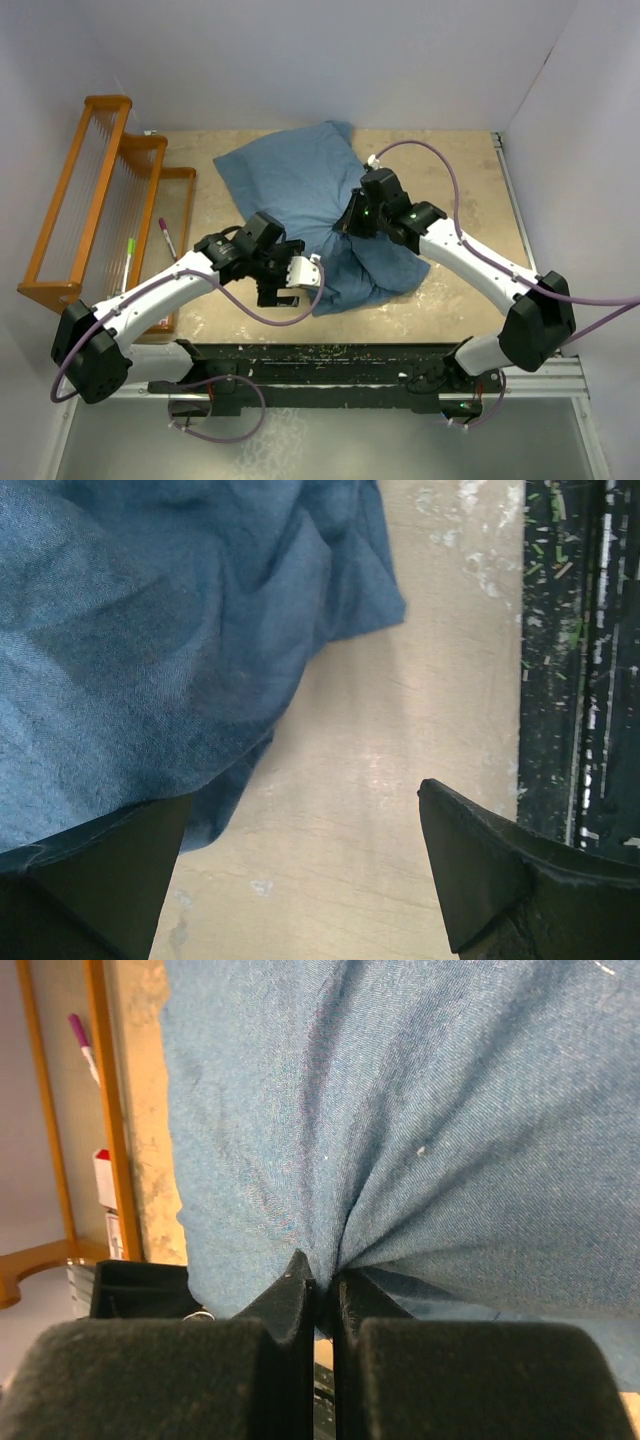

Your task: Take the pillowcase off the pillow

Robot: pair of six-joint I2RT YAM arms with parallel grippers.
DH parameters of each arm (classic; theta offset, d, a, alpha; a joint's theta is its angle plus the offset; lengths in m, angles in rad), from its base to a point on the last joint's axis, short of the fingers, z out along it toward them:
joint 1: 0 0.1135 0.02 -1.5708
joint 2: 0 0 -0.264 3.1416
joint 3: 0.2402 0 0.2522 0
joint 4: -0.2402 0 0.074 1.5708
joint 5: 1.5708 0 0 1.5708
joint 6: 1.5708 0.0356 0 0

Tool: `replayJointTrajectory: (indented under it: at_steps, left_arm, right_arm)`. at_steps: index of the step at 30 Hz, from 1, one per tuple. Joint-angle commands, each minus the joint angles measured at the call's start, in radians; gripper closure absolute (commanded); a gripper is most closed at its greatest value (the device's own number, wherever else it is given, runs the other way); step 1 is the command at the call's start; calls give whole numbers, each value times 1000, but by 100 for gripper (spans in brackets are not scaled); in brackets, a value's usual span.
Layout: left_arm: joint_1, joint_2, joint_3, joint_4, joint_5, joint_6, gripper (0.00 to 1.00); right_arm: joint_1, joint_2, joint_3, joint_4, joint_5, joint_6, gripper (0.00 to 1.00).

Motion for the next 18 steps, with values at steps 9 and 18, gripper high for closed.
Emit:
replayJointTrajectory:
  at_steps: [9,18]
  left_arm:
    - [52,3,54,40,-41,-106,30]
    - [82,-43,12,118,30,-90,87]
  right_arm:
    - [11,39,99,84,-131,-37,100]
    - [42,100,252,49,-113,-57,100]
